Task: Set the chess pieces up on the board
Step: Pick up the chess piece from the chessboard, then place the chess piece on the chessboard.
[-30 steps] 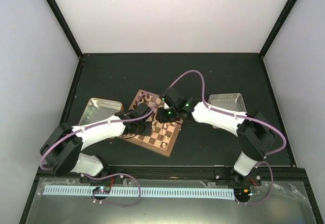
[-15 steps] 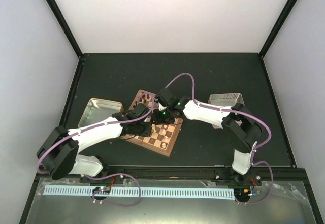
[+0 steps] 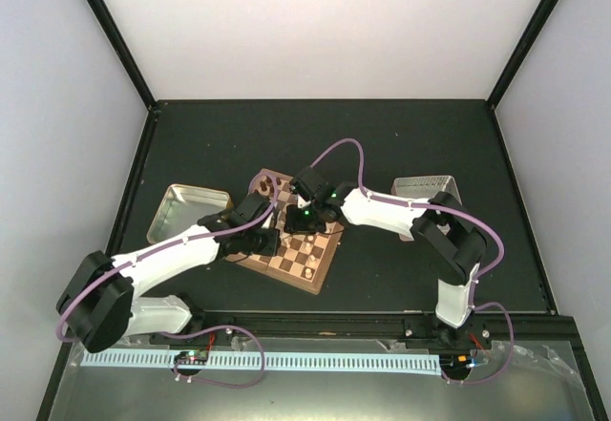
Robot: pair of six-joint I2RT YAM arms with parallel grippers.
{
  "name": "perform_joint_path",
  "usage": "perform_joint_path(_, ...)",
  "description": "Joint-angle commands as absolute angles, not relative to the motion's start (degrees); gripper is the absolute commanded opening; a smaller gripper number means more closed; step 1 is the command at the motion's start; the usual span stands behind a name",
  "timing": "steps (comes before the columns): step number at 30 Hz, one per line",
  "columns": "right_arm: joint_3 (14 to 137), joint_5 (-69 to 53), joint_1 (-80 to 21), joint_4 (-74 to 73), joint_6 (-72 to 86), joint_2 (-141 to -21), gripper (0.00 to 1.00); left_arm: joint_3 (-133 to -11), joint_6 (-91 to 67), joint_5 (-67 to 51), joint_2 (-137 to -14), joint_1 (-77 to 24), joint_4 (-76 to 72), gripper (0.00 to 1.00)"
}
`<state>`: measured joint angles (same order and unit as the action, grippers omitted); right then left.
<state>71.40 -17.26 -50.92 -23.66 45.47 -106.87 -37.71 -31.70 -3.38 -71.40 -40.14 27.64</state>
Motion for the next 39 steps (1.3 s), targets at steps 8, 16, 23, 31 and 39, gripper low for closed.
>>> perform_joint_path(8,72.24,-13.63,-50.67,-23.73,46.91,-110.04,0.12,-36.23,-32.34,-8.94,-65.99,-38.51,24.52,0.02)
perform_joint_path(16,72.39,-13.30,-50.63,-22.66,46.10,-110.39,0.13,-35.24,-32.30,-8.67,-63.98,-37.63,25.41,0.02)
perform_joint_path(23,72.57,-11.51,-50.21,-21.51,43.57,-106.01,0.21,-34.94,-33.15,-7.53,-61.06,-36.64,26.34,0.02)
perform_joint_path(31,65.73,-15.99,-48.39,-13.73,41.63,-95.61,0.41,-35.44,-31.32,-9.89,-57.69,-35.27,27.40,0.02)
perform_joint_path(39,60.56,-28.05,-46.84,-9.85,49.53,-92.25,0.56,-34.89,-31.26,-15.29,-53.57,-34.46,22.18,0.02)
